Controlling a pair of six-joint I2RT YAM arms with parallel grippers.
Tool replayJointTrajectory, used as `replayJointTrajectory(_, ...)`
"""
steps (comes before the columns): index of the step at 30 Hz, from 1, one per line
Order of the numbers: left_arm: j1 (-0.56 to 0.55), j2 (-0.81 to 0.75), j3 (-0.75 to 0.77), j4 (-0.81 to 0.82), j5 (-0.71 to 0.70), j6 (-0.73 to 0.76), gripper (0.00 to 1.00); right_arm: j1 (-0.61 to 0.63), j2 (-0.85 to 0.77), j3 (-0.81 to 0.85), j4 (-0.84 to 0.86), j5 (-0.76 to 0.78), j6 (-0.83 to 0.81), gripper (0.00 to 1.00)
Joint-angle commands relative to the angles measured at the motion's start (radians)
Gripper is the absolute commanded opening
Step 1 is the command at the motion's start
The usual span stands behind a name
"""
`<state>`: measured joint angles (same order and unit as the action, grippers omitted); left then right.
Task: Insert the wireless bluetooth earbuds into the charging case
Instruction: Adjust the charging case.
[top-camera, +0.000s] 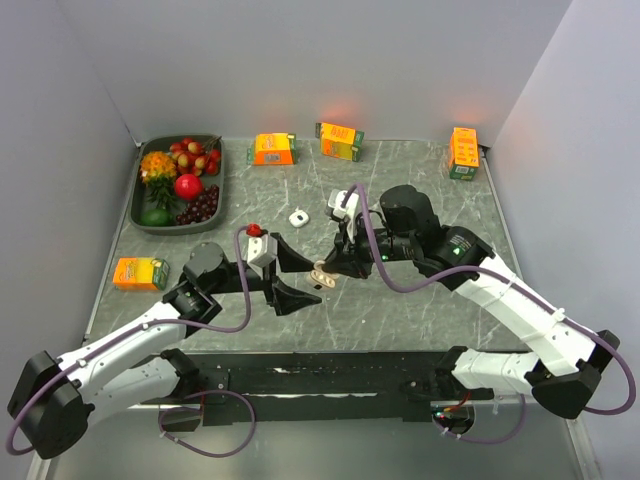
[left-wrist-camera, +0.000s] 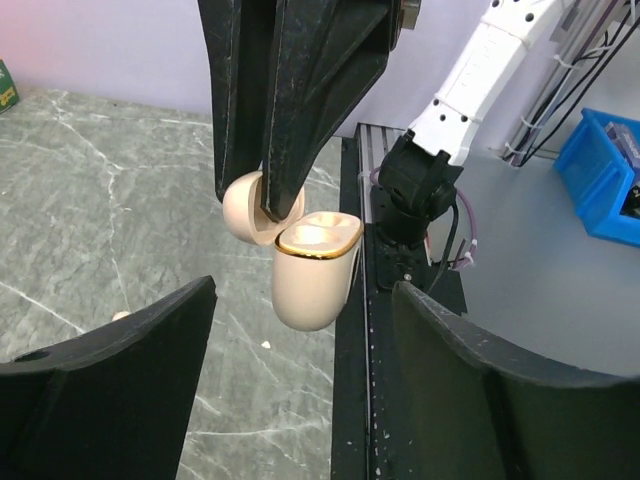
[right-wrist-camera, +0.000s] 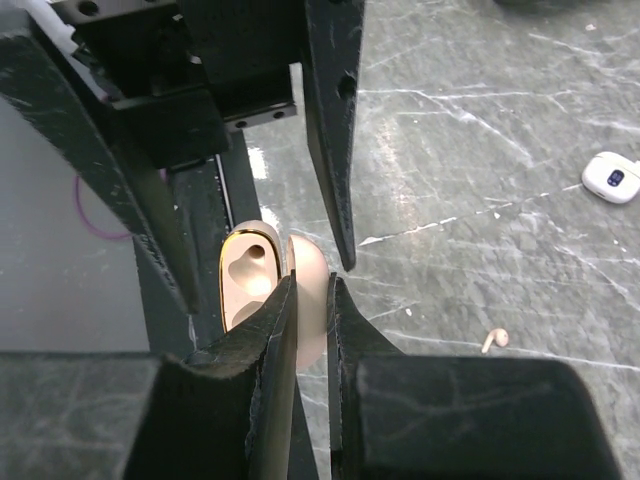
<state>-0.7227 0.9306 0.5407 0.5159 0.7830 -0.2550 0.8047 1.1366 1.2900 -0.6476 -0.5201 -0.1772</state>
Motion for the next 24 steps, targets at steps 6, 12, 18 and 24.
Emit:
replayJointTrajectory(6, -0.015, 0.010, 0.053, -0.001, 0.041, 0.048, 0.67, 0.021, 0.023, 0.031, 0.008, -0.029, -0.013, 0.00)
replayJointTrajectory(12, -0.023, 0.007, 0.053, 0.004, 0.047, 0.040, 0.60, 0.022, 0.032, 0.037, 0.008, -0.023, -0.013, 0.00)
replayJointTrajectory(18, -0.029, 0.004, 0.048, -0.007, 0.048, 0.048, 0.45, 0.022, 0.035, 0.035, 0.019, -0.024, -0.002, 0.00)
replayJointTrajectory(24, -0.032, -0.001, 0.041, 0.006, 0.041, 0.039, 0.35, 0.024, 0.038, 0.043, 0.014, -0.029, -0.002, 0.00)
